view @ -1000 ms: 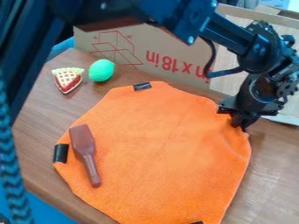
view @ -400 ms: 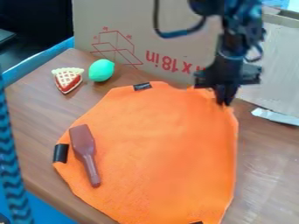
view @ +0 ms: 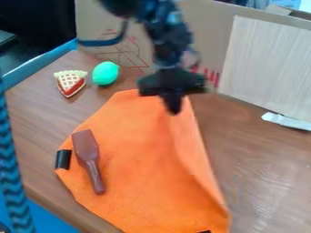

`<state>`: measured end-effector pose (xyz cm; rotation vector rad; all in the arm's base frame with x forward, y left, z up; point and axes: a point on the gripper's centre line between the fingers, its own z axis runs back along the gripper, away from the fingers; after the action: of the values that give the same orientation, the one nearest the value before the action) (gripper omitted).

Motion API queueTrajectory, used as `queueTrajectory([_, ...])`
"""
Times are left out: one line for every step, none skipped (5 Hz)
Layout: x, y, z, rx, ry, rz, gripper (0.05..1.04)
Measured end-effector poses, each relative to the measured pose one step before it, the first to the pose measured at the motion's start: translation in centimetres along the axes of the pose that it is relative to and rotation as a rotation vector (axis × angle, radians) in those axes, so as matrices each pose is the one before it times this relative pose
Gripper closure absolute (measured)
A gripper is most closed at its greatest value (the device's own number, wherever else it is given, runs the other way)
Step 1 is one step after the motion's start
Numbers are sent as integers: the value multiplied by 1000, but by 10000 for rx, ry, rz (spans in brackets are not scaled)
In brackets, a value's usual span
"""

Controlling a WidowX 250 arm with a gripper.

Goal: Fold the cloth from top right to bottom left

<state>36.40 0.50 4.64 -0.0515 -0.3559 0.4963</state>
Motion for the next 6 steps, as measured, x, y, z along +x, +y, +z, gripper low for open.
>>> queueTrajectory([-1557,5476,-26,-23,-318,-754,1029])
queueTrajectory([-1107,3723,608,-185,-145,-491,1029])
queueTrajectory([-558,3265,1691,-466,-133,-290,1030])
queueTrajectory([-579,1622,1496,-445,28,-195,1030])
queueTrajectory([-827,381,177,-169,-85,-442,1030])
queueTrajectory([28,468,-137,214,-155,-121,1016])
